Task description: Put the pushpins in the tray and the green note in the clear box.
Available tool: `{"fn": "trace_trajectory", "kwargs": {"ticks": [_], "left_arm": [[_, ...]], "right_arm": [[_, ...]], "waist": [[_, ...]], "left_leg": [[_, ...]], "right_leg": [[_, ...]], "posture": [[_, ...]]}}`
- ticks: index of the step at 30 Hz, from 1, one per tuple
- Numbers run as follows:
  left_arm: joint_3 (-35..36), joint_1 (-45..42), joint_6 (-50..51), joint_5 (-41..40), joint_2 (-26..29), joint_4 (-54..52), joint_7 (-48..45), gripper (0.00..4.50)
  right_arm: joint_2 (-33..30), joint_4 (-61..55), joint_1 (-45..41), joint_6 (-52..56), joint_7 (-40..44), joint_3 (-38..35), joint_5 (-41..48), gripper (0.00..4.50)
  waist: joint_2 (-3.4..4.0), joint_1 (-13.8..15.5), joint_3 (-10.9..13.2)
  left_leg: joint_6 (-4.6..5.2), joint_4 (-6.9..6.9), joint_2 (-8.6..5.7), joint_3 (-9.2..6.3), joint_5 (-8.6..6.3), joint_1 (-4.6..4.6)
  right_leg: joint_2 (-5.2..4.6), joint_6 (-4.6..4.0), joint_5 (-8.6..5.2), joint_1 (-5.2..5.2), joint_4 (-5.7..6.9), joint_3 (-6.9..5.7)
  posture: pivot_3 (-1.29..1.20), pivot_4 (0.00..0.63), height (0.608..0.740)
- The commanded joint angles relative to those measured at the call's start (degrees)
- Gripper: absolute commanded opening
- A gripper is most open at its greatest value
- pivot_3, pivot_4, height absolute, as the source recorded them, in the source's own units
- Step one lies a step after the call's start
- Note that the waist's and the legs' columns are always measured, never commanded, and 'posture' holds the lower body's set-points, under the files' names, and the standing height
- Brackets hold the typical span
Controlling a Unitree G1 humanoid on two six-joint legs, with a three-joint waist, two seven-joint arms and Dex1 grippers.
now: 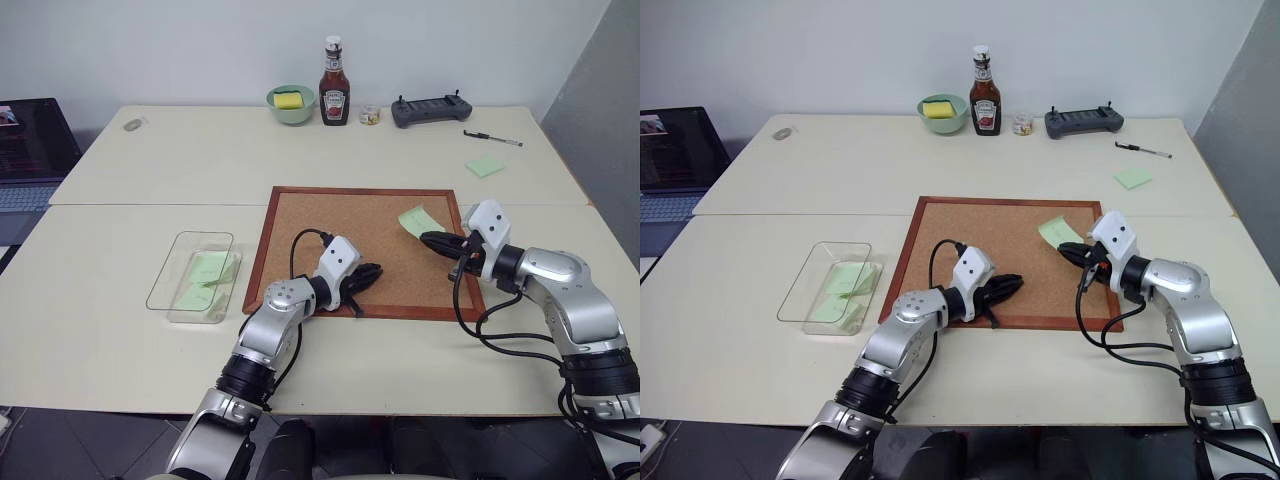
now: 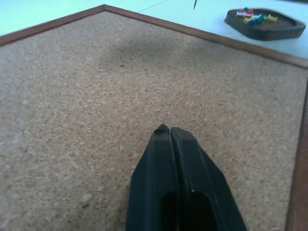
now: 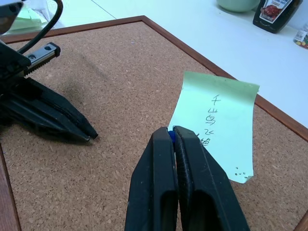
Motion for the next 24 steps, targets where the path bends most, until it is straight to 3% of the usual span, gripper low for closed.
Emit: {"fn": "trace_trajectory", "kwargs": {"ticks": [1, 9, 17, 24], "left_arm": [[3.24, -1.24, 7.05, -4.85, -0.22, -7.33, 0.45, 1.23], [11.41, -5.49, 24.26, -17.11, -3.78, -15.82, 5.63, 2.64], [16.62, -9.53, 33.39, -25.48, -10.13, -12.98, 11.36, 4.32], [21.58, -13.46, 33.91, -29.22, -15.48, -4.23, 15.79, 4.32]], "right_arm": [[-0.77, -2.26, -0.77, -2.35, 0.08, -0.66, -0.75, 0.00], [-0.73, -1.34, -1.44, -6.71, -0.12, 0.32, -3.37, 0.00], [-0.06, -2.41, -2.06, -9.73, -0.50, 1.01, -5.15, 0.00], [-0.51, -5.26, -1.57, -9.99, -0.50, 1.45, -5.74, 0.00]], "waist": [[-0.05, -0.04, 0.03], [-0.24, -0.13, 0.15], [-0.35, -0.10, 0.22], [-0.42, -0.09, 0.25]], "left_leg": [[0.00, 0.00, 0.00, 0.00, 0.00, -0.01], [-0.01, 0.00, 0.02, 0.00, 0.00, -0.06], [-0.02, 0.00, 0.02, 0.01, 0.01, -0.06], [-0.04, 0.01, 0.02, 0.02, 0.02, -0.06]], "right_leg": [[0.00, 0.00, 0.00, -0.02, 0.01, 0.00], [0.01, 0.00, 0.00, -0.07, 0.03, 0.00], [0.01, 0.00, 0.00, -0.08, 0.02, 0.00], [0.01, 0.00, 0.00, -0.08, 0.01, 0.00]], "posture": [[0.00, 0.150, 0.740], [0.00, 0.150, 0.740], [0.00, 0.150, 0.740], [0.00, 0.150, 0.740]]}}
